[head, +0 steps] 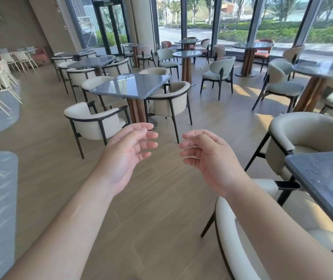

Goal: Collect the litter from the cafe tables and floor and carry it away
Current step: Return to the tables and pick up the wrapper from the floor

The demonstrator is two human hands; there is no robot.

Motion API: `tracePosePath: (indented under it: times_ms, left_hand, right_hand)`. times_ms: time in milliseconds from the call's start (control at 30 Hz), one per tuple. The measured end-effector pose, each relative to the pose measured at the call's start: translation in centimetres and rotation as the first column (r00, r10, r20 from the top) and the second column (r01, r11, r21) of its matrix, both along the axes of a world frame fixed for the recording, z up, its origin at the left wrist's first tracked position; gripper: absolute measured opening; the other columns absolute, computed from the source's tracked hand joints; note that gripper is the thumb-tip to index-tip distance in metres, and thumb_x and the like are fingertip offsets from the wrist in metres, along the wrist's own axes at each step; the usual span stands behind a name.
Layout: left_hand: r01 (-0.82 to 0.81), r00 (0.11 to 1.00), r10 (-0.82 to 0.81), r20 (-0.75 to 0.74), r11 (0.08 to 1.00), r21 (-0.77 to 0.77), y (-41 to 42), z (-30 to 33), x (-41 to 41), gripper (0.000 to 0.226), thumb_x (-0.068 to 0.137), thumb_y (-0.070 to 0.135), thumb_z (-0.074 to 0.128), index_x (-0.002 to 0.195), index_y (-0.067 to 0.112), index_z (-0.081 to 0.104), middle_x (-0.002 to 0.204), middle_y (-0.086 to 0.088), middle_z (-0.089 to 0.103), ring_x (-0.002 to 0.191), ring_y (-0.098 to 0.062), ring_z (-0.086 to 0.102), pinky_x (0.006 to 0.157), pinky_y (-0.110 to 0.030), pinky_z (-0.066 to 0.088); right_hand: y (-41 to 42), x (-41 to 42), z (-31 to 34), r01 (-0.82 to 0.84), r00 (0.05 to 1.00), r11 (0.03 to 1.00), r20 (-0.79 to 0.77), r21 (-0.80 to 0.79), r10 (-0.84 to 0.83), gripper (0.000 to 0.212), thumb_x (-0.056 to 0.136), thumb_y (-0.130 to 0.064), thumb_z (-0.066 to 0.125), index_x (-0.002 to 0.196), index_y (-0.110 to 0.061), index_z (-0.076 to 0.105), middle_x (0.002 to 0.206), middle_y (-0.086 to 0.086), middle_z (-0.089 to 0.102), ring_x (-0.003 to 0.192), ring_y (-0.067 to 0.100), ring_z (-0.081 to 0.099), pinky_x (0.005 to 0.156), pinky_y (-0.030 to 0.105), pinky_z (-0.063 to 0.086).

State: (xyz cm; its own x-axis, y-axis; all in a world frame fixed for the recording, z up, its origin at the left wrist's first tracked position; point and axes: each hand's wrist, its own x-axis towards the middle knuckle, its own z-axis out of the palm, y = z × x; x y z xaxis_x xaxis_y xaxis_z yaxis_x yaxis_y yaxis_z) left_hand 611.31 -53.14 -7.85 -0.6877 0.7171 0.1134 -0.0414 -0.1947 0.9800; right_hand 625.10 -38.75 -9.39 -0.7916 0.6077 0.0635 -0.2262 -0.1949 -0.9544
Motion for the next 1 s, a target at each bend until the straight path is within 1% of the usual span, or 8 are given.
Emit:
tracePosePath:
  times_ms: [200,367,500,567,633,733,800,1000]
  left_hand:
    - [0.046,0.999,-0.047,0.02,0.998,0.051,5.5,-1.6,-8.5,0.024,0.085,0.029,0.059,0.105,0.022,0.071,0.097,0.0,0.075,0.085,-0.013,0.069,0.078,-0.031,0.049]
    - [0.073,0.996,-0.076,0.041,0.995,0.073,10.8,-2.1,-17.9,0.022,0.085,0.028,0.059,0.101,0.022,0.072,0.095,0.001,0.075,0.084,-0.012,0.069,0.076,-0.029,0.049]
    - [0.109,0.993,-0.111,0.035,0.993,0.054,14.6,-2.5,-24.9,0.021,0.085,0.029,0.059,0.1,0.022,0.072,0.094,0.002,0.075,0.084,-0.012,0.069,0.076,-0.028,0.048]
    - [0.126,0.991,-0.127,0.042,0.991,0.044,16.6,-2.6,-28.1,0.017,0.09,0.025,0.059,0.101,0.021,0.071,0.094,0.003,0.075,0.084,-0.011,0.068,0.077,-0.03,0.047]
    - [0.14,0.989,-0.142,0.047,0.989,0.049,18.6,-2.5,-30.9,0.016,0.093,0.022,0.058,0.102,0.02,0.071,0.094,0.002,0.075,0.084,-0.012,0.068,0.077,-0.031,0.047]
    - [0.166,0.984,-0.169,0.05,0.984,0.06,21.6,-2.2,-34.1,0.023,0.085,0.029,0.059,0.102,0.021,0.071,0.094,0.003,0.075,0.085,-0.012,0.068,0.077,-0.029,0.047]
    - [0.19,0.98,-0.193,0.04,0.979,0.069,23.7,-2.2,-35.8,0.022,0.084,0.03,0.059,0.1,0.023,0.072,0.093,0.003,0.075,0.085,-0.011,0.068,0.077,-0.03,0.047]
    - [0.22,0.975,-0.222,0.029,0.975,0.041,31.0,-3.1,-40.1,0.019,0.085,0.03,0.059,0.097,0.025,0.073,0.093,0.003,0.075,0.085,-0.012,0.068,0.078,-0.03,0.048]
  right_hand:
    - [4.7,-7.4,-1.0,0.08,0.996,0.997,0.034,0.009,-0.081,0.018,0.079,-0.025,0.054,0.085,-0.022,0.072,0.083,0.002,0.069,0.072,0.017,0.062,0.065,0.028,0.05]
    - [9.1,-16.4,-0.7,0.151,0.985,0.989,0.083,0.008,-0.151,0.018,0.079,-0.024,0.054,0.087,-0.018,0.07,0.082,0.003,0.068,0.071,0.018,0.062,0.066,0.029,0.049]
    - [12.2,-23.9,0.3,0.179,0.979,0.984,0.092,0.023,-0.181,0.016,0.079,-0.024,0.056,0.085,-0.019,0.07,0.082,0.004,0.068,0.071,0.018,0.062,0.066,0.029,0.049]
    - [13.8,-26.8,0.4,0.198,0.976,0.98,0.085,0.027,-0.2,0.016,0.078,-0.024,0.056,0.084,-0.02,0.07,0.082,0.004,0.068,0.07,0.018,0.063,0.066,0.029,0.049]
    - [15.3,-29.1,0.3,0.213,0.973,0.977,0.087,0.026,-0.214,0.017,0.079,-0.025,0.056,0.087,-0.018,0.07,0.083,0.004,0.068,0.07,0.018,0.063,0.067,0.029,0.049]
    - [17.7,-31.7,0.1,0.235,0.966,0.972,0.101,0.024,-0.237,0.015,0.086,-0.019,0.054,0.089,-0.016,0.069,0.083,0.005,0.068,0.071,0.018,0.062,0.069,0.031,0.048]
    - [19.5,-33.2,0.1,0.255,0.961,0.967,0.101,0.024,-0.256,0.02,0.093,-0.014,0.051,0.088,-0.017,0.069,0.082,0.005,0.068,0.072,0.018,0.063,0.07,0.032,0.048]
    - [26.1,-37.3,-0.9,0.263,0.961,0.965,0.08,0.01,-0.263,0.019,0.091,-0.014,0.051,0.089,-0.017,0.069,0.083,0.005,0.068,0.072,0.019,0.063,0.07,0.031,0.049]
